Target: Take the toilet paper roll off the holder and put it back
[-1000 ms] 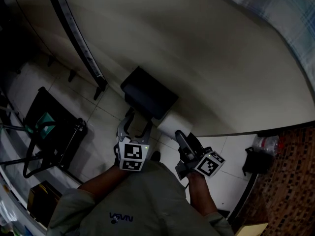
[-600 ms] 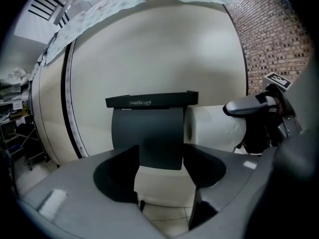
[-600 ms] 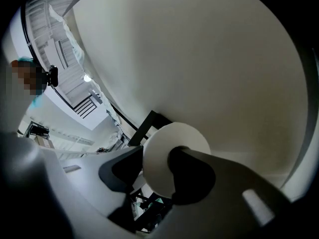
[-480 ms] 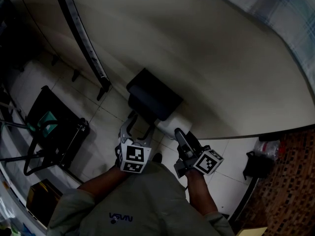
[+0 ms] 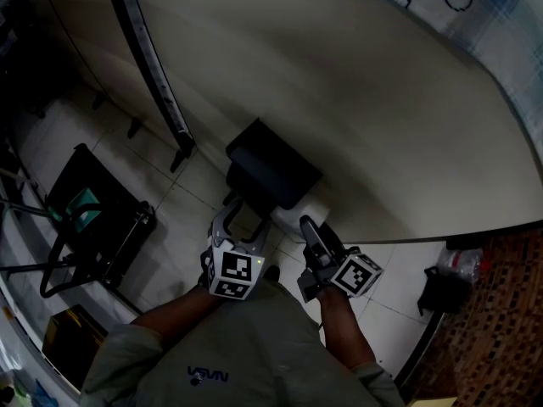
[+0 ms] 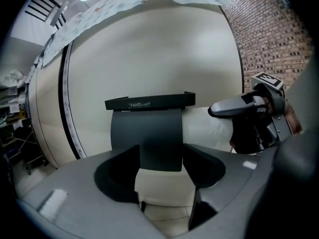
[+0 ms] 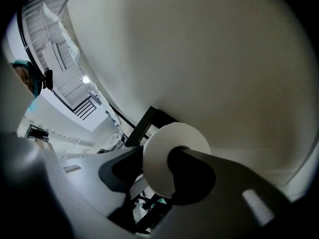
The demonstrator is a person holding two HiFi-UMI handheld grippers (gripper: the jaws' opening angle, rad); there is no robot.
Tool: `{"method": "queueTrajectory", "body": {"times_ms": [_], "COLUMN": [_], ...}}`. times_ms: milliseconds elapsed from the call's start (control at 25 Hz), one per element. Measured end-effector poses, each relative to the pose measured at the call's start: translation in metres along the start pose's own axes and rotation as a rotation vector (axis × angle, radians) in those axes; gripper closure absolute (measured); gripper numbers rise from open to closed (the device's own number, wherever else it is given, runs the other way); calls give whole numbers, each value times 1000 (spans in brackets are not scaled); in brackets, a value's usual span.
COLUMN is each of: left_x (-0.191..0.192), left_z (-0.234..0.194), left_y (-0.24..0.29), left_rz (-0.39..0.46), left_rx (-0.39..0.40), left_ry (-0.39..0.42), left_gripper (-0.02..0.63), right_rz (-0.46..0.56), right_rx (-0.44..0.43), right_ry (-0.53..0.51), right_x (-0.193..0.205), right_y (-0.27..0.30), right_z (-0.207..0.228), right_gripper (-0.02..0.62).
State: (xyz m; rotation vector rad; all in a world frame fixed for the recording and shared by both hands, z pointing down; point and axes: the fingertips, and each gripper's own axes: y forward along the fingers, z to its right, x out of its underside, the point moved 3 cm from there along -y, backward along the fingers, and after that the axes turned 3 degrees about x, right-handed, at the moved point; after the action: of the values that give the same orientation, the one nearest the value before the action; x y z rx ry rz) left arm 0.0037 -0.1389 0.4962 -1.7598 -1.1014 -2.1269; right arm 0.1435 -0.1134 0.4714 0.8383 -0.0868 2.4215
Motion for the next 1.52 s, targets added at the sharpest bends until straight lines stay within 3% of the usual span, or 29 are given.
{"method": "queueTrajectory", "body": {"times_ms": [880,1120,1360,1520], "left_x": [1,1,1,2], "left_z": [2,2,3,4], "left_y": [5,11,12,14], "left_rz": [-1,-10,-5,-3], "left_rx": [17,22,26,30], "left_ry": [-3,-13,-18,-20], "left_gripper": [336,336,339,345], "right_rz": [-45,-93,-65,-50], "right_rx": [-3,-25,-5,-9], "right_ry": [-10,2,23,18], "right_x": [14,19,17,14], "right_y": [40,33,14,7], "right_z": [4,8,15,14], "right_gripper": [423,423,423,480]}}
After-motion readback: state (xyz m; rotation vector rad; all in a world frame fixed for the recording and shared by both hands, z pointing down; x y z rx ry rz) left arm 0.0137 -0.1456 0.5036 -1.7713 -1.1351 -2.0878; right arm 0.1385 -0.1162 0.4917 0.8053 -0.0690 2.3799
